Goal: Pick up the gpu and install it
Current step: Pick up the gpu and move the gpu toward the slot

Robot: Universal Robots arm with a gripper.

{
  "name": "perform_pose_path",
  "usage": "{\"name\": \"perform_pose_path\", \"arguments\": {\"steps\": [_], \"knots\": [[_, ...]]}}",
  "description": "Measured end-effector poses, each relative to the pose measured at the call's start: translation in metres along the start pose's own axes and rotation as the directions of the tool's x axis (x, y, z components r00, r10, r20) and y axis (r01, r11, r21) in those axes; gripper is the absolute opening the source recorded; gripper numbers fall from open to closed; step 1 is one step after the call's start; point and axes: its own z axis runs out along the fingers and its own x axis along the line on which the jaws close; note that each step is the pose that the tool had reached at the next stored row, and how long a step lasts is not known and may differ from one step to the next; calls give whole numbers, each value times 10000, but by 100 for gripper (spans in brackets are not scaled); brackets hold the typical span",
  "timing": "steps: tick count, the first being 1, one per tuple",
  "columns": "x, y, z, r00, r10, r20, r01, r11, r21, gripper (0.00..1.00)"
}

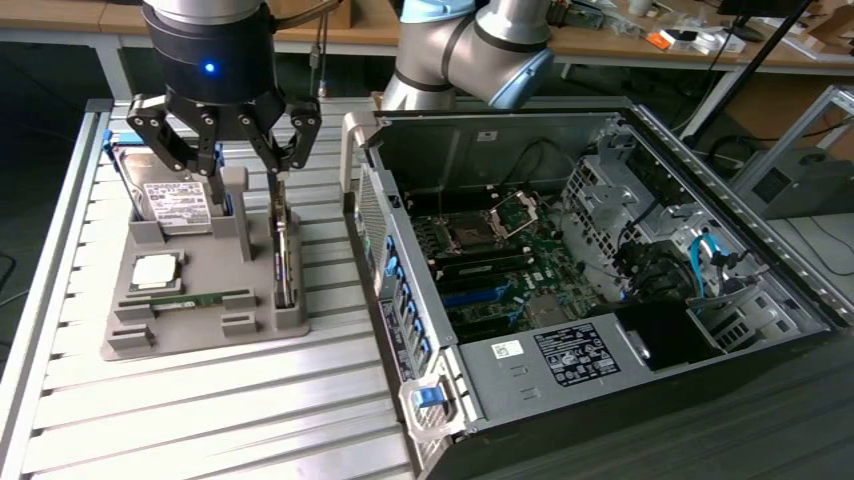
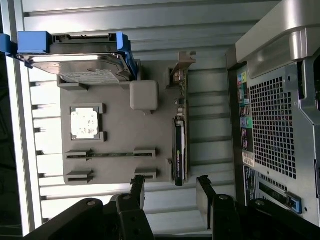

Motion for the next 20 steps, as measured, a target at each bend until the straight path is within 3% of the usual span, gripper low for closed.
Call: {"name": "perform_pose_path", "arguments": {"steps": [20], "knots": [[2, -4, 90, 10000, 0, 1, 0, 10000, 0, 54]]}}
